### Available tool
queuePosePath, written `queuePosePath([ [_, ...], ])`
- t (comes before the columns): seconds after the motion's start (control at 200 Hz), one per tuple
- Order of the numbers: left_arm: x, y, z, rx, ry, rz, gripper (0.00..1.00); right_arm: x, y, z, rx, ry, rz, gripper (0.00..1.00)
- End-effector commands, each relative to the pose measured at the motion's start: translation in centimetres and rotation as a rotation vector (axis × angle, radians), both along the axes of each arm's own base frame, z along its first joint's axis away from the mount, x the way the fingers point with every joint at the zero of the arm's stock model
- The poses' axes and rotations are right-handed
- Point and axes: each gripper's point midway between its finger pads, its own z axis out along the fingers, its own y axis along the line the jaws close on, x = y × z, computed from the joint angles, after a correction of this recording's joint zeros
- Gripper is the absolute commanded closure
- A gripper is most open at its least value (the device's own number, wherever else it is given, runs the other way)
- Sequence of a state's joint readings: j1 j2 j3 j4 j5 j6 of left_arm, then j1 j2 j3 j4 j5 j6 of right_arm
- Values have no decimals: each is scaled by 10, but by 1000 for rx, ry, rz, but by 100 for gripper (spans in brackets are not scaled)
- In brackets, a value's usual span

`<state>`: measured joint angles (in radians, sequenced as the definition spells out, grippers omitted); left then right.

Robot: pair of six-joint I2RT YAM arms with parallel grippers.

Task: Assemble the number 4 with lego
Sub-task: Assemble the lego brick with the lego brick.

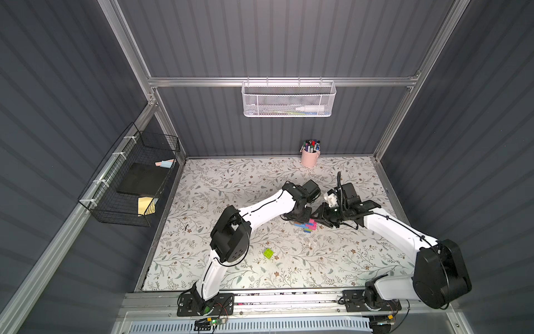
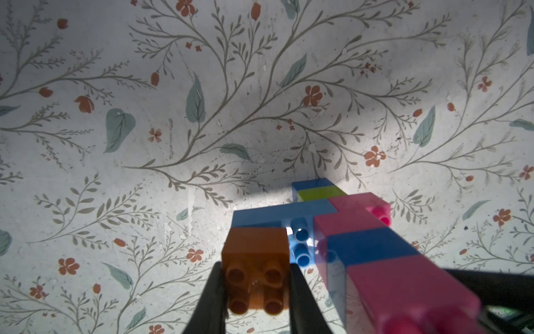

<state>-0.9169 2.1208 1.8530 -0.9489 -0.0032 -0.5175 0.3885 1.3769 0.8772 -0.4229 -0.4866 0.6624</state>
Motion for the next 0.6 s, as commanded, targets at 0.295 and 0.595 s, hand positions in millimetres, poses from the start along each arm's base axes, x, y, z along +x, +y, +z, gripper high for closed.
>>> queuePosePath([
  [0.295,-4,1,-23,72,47,0,100,-15,-16,-28,-115,93,-25,70],
  [0.595,-9,-3,-29,102,49,-34,100,-15,-15,-27,-111,91,-25,71],
])
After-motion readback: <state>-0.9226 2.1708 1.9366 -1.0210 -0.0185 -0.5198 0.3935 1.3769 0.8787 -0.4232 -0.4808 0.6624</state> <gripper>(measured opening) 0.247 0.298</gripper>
